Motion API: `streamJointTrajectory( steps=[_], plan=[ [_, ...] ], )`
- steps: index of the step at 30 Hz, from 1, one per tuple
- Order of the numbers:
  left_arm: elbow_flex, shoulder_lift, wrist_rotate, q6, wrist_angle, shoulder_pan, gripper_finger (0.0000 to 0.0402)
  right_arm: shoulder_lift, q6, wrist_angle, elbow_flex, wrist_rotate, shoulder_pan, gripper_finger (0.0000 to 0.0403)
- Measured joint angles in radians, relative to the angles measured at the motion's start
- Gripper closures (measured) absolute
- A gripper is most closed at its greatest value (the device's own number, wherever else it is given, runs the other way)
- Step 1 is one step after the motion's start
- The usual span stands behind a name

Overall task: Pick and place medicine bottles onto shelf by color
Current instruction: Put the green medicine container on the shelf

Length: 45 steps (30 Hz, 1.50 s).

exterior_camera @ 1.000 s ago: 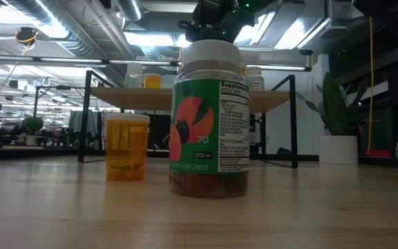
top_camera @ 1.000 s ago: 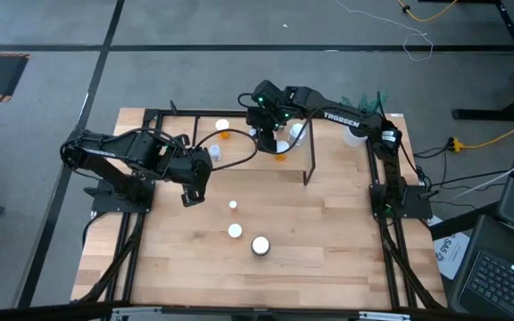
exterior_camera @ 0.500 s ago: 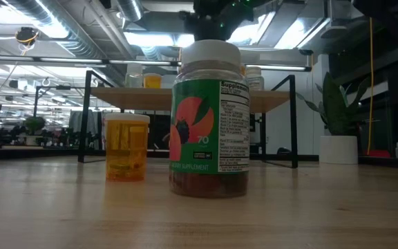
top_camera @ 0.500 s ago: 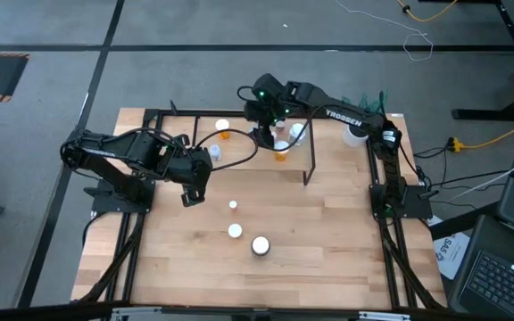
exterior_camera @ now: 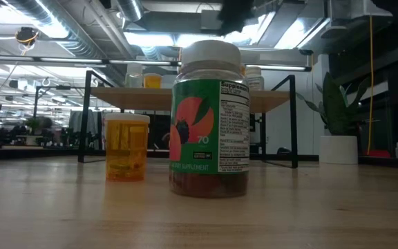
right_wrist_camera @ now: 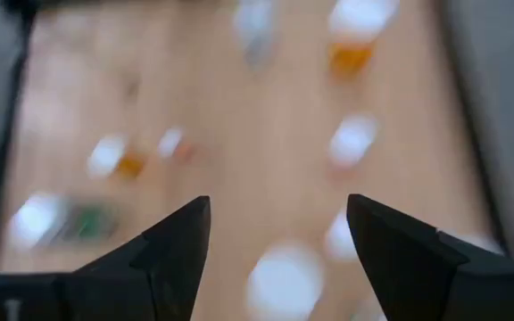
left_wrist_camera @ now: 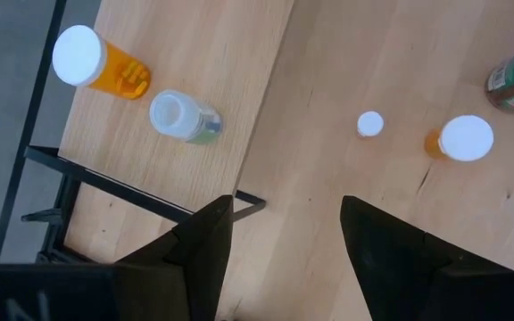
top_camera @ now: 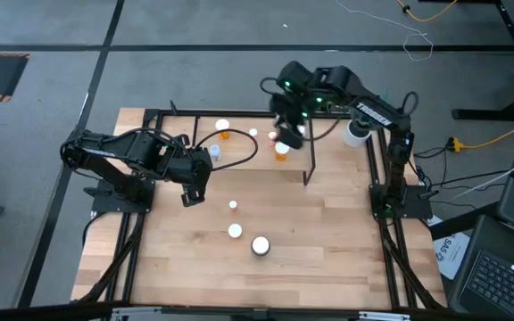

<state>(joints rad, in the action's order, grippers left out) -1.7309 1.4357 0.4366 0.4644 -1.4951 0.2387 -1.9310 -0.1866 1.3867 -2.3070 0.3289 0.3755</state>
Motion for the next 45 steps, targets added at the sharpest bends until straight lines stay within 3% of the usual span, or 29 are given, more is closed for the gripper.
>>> streamJointTrajectory(
  steps=[4,9,18,27,34,40,45],
  plan=[
    [0.000,0.000,0.000,0.001,0.000,0.000,0.0198,0.019,0.002,0.202,0.005,0.032,-0.019,0.0137],
    [0.000,0.000,0.000,0.030,0.000,0.000,0.0198,0.100,0.050,0.173,0.104,0.047,-0.070,0.0137],
    [0.000,0.000,0.000,0.077,-0.009,0.044,0.0198,0.448,0.067,0.108,0.568,0.034,-0.201,0.0137],
    [0.144,0.000,0.005,0.134,0.120,0.107,0.0198,0.755,0.306,-0.376,1.144,0.012,-0.388,0.0137],
    [0.334,0.000,0.015,0.235,0.317,0.140,0.0198,0.846,0.448,-0.800,1.496,-0.225,-0.509,0.0137],
    [0.461,0.001,0.014,0.239,0.484,0.162,0.0198,0.815,0.471,-1.169,1.657,-0.388,-0.587,0.0140],
    [0.492,0.001,0.014,0.242,0.530,0.165,0.0198,0.732,0.435,-1.338,1.640,-0.399,-0.661,0.0150]
  ],
)
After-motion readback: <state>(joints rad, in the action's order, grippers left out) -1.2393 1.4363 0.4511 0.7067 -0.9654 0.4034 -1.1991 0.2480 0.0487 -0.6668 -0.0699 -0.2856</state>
